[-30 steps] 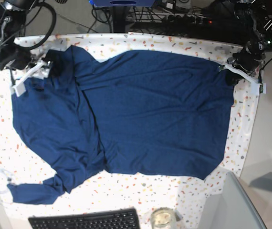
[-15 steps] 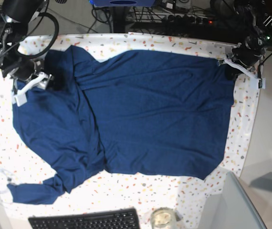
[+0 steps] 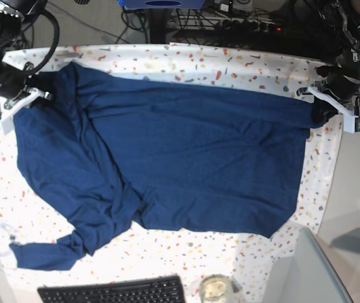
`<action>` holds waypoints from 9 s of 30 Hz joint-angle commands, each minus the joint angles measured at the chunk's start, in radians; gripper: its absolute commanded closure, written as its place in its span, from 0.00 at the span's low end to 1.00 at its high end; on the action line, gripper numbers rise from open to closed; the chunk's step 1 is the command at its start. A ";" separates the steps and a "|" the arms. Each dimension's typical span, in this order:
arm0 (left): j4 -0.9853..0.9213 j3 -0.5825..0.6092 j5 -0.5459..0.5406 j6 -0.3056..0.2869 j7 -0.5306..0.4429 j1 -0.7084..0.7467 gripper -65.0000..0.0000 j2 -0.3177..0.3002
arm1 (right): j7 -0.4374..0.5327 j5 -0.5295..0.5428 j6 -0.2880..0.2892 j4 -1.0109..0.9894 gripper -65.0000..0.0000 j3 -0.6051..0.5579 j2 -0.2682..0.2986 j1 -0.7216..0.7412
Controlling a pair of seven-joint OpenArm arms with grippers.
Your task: Layout the t-shirt on the table in an organized manner, then fold the t-shirt properly
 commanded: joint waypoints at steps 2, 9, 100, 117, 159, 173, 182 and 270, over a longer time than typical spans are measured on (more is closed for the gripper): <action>0.018 -0.003 -0.014 -0.004 -0.010 -0.012 1.00 -0.010 | -0.021 0.014 -0.045 0.031 1.00 0.003 0.007 0.022; 0.000 -0.006 -0.008 -0.004 0.068 0.031 1.00 -0.010 | 0.005 0.010 -0.067 -0.110 1.00 0.003 0.014 -0.013; -0.077 -0.003 -0.007 -0.004 0.062 0.038 1.00 -0.001 | 0.391 0.005 -0.099 0.063 0.30 -0.345 0.276 -0.156; -0.077 -0.008 -0.008 -0.004 0.062 0.046 1.00 -0.001 | 0.485 -0.227 -0.159 -0.087 0.53 -0.494 0.254 -0.112; -0.078 -0.009 -0.008 -0.004 0.062 0.043 1.00 -0.001 | 0.476 -0.308 -0.159 -0.110 0.94 -0.618 0.227 -0.012; -0.078 -0.009 -0.008 -0.004 0.062 0.038 1.00 -0.001 | 0.295 -0.308 -0.159 0.129 0.98 -0.614 0.228 0.054; -0.072 -0.009 -0.008 -0.004 0.062 0.018 1.00 -0.006 | 0.249 -0.310 -0.159 0.013 0.98 -0.623 0.227 0.280; -0.130 -0.006 -0.007 -0.001 0.065 -0.003 1.00 -0.010 | 0.144 -0.305 0.267 -0.136 0.99 0.252 -0.006 0.049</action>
